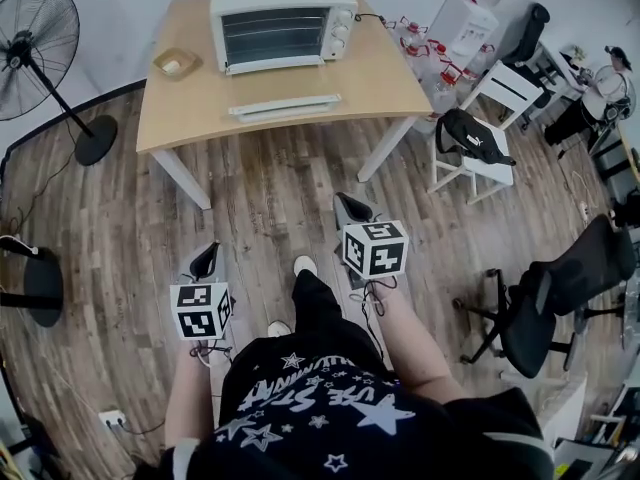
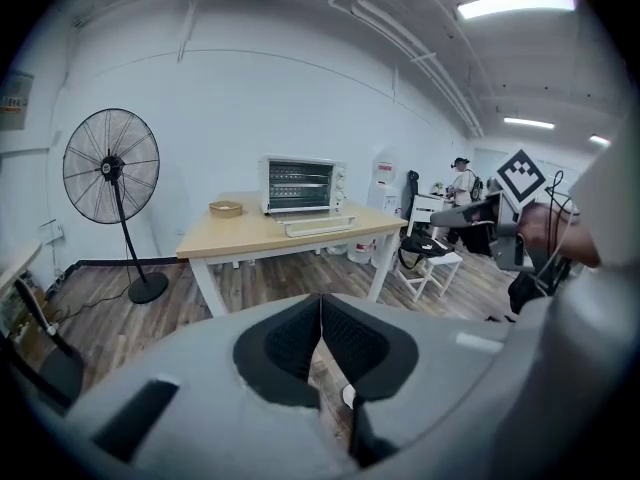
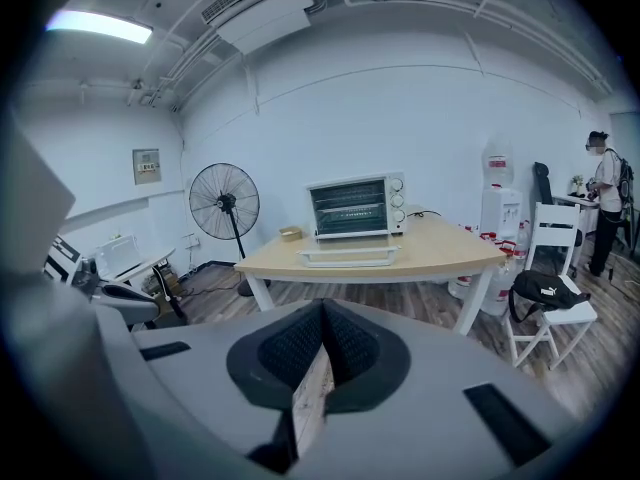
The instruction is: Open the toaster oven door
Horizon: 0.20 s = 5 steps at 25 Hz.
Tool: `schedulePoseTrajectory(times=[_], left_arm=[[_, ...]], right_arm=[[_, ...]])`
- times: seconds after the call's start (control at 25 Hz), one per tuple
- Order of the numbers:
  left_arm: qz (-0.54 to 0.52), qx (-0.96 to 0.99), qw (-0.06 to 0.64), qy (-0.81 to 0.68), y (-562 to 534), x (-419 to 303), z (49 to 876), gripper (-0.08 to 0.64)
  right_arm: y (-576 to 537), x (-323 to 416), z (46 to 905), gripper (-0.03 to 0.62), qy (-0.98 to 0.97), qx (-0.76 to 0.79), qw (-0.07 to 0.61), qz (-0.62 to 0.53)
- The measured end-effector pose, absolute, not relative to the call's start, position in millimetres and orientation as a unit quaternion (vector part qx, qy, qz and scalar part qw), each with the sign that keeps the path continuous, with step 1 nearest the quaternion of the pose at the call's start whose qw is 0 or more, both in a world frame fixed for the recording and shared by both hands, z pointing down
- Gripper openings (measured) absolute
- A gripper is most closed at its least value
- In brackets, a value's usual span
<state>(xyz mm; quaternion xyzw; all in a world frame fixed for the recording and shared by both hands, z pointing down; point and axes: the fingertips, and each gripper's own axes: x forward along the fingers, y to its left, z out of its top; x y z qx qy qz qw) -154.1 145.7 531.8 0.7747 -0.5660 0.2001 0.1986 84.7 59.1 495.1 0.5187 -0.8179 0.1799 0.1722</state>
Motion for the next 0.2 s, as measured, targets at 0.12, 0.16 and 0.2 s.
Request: schedulePoseTrajectory(times=[0.12, 0.16, 0.2], left_arm=[[0.200, 0.775, 0.201, -0.565, 157, -153, 537, 0.020], [0.200, 0.776, 0.202, -0.563, 160, -152, 539, 0.020], [0.201, 0.776, 0.203, -0.562, 163, -151, 541, 0.020]], right_arm=[[76, 83, 500, 0.003, -0.822, 0.513, 0.171, 0.178], [81, 83, 503, 0.003, -0.822, 0.513, 0.172, 0.179], [86, 84, 505, 0.003, -0.821, 0.513, 0.174, 0.180]])
